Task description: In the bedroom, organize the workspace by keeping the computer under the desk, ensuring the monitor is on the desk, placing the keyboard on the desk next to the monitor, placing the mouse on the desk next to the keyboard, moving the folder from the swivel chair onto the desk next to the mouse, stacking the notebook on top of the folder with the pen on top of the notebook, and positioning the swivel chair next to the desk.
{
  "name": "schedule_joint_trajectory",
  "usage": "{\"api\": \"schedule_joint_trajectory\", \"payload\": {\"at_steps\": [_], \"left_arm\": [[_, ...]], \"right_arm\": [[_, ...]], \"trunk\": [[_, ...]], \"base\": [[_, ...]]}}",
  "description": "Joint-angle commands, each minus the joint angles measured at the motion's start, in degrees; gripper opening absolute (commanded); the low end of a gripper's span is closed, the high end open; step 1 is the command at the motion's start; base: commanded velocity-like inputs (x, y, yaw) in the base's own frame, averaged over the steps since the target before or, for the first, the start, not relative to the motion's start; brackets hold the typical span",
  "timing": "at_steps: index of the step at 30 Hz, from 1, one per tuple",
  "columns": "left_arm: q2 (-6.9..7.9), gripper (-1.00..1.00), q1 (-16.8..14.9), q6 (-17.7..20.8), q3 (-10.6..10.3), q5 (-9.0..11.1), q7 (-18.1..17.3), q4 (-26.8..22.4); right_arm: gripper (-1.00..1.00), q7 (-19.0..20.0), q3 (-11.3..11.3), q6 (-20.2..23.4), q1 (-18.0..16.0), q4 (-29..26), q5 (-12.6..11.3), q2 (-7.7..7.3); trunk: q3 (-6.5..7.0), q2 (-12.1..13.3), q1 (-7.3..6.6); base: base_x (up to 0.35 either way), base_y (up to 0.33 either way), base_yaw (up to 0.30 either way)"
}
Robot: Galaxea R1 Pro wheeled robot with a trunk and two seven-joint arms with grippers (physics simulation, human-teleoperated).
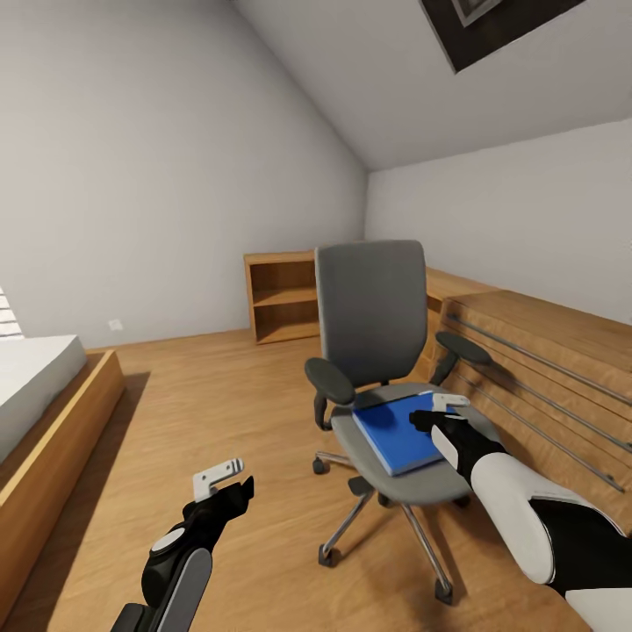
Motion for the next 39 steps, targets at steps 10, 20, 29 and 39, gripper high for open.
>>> {"api": "schedule_joint_trajectory", "payload": {"at_steps": [10,20,29,39], "left_arm": [[0.0,1.0,-0.04,0.09,-0.14,0.62,0.57,-0.07],[-0.01,1.0,-0.04,0.09,-0.13,0.62,0.57,-0.07],[-0.08,1.0,-0.04,0.09,-0.09,0.62,0.57,-0.06],[-0.08,1.0,-0.04,0.09,-0.15,0.67,0.57,-0.04]], "right_arm": [[1.0,-0.01,-0.28,0.3,0.02,5.12,-0.11,0.03],[1.0,-0.01,-0.28,0.3,0.02,5.12,-0.11,0.03],[1.0,-0.01,-0.28,0.22,0.02,5.12,-0.12,0.03],[1.0,0.0,-0.28,0.04,0.02,5.12,-0.09,0.16]], "trunk": [[-0.07,-0.02,-0.01],[0.29,0.78,-0.45],[1.91,4.39,-2.43],[3.7,8.4,-4.62]], "base": [[-0.195,0.0,0.0],[-0.023,0.0,0.0],[-0.001,0.0,0.0],[0.0,0.0,0.0]]}}
